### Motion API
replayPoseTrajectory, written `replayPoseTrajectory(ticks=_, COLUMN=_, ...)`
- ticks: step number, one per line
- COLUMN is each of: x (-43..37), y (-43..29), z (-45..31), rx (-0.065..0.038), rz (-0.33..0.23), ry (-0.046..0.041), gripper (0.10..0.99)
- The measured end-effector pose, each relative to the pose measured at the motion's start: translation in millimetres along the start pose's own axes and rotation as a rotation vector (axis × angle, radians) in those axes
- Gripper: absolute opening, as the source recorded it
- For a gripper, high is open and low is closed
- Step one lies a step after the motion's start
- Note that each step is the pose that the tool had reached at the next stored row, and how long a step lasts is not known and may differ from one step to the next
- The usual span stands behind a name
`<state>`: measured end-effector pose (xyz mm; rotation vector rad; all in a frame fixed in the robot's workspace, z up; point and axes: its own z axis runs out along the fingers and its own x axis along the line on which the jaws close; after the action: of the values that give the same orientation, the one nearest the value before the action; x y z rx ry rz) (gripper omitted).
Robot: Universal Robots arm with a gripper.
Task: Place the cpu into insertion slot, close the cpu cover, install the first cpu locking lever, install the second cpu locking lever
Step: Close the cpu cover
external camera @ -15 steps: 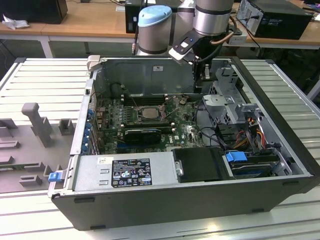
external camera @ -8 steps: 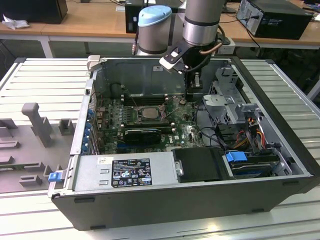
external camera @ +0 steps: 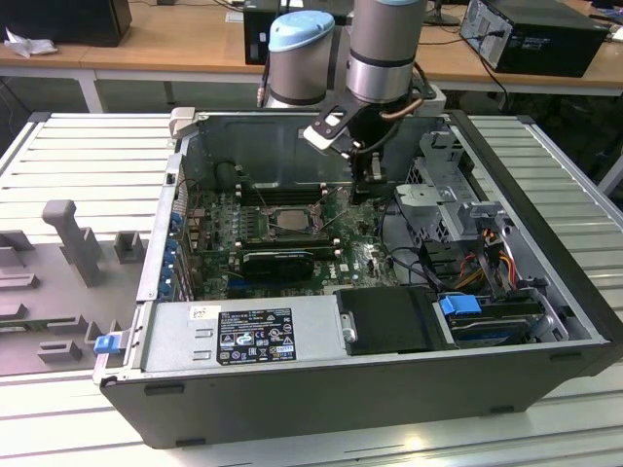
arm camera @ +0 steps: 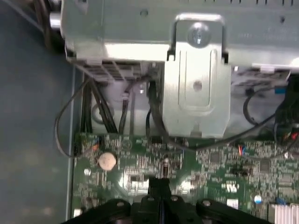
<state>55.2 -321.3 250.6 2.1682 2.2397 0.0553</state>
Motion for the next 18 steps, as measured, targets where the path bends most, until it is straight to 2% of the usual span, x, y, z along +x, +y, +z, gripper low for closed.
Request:
replayPoseTrajectory(ticks=5, x=1.1, y=-17.4, z=-0.1, rx=0.003, rz=0.0, ry=0.0001, gripper=0.106)
replayPoseTrajectory(ticks=13, x=1.5, y=-29.3, z=-0.6, rx=0.003, rz=0.0, ry=0.0001, gripper=0.106)
replayPoseTrajectory(ticks=18, x=1.6, y=-31.8, z=-0.7, rx=0.003, rz=0.0, ry=0.0002, gripper=0.106)
